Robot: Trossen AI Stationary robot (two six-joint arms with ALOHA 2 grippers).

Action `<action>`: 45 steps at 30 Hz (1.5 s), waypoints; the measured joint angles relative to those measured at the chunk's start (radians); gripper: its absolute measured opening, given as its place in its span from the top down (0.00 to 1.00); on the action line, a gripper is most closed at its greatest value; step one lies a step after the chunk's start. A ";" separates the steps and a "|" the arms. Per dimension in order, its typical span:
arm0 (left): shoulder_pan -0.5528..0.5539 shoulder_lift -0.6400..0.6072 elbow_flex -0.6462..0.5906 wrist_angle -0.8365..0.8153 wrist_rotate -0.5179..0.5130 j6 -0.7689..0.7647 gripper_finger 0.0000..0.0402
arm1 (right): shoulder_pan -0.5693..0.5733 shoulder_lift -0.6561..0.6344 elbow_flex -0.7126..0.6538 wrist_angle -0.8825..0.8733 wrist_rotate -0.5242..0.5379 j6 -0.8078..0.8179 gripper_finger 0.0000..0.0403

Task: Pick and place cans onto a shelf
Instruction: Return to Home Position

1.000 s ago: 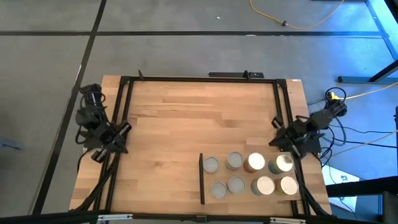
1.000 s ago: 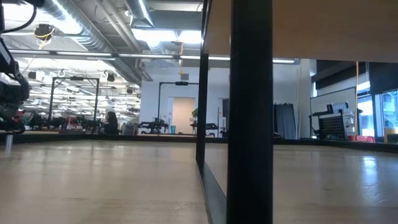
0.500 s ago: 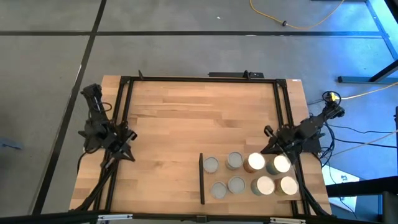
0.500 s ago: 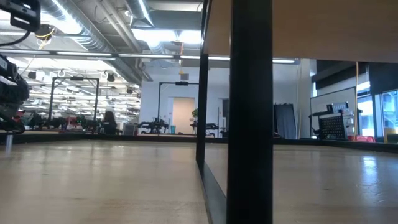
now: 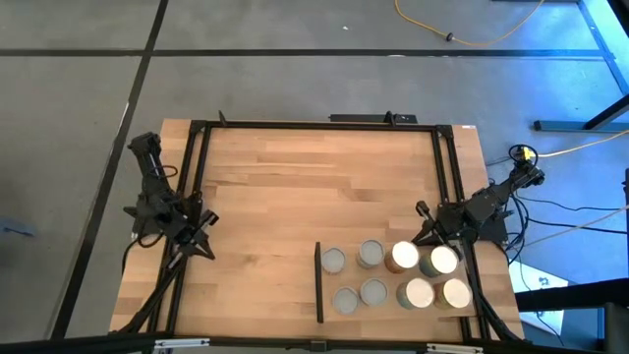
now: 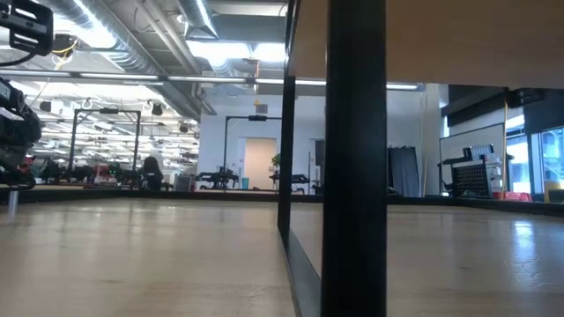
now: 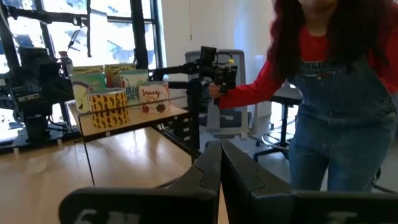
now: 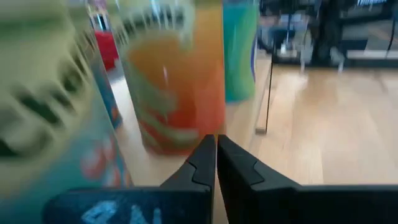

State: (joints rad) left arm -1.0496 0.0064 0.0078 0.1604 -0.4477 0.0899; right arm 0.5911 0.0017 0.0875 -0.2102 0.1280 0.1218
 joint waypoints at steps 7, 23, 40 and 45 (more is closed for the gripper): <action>0.000 0.000 0.000 -0.011 0.000 0.000 1.00 | 0.000 0.000 0.000 -0.026 -0.024 -0.022 0.95; 0.000 0.000 0.000 -0.011 -0.003 -0.017 1.00 | 0.000 0.000 0.001 -0.026 -0.018 0.031 0.95; 0.000 0.000 0.000 -0.011 -0.004 -0.017 1.00 | 0.000 0.000 0.001 -0.026 -0.017 0.027 0.95; 0.000 0.000 0.000 -0.011 -0.004 -0.018 1.00 | 0.000 0.000 0.001 -0.026 -0.017 0.027 0.95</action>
State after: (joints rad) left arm -1.0496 0.0067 0.0078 0.1497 -0.4514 0.0723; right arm 0.5911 0.0021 0.0887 -0.2365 0.1112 0.1490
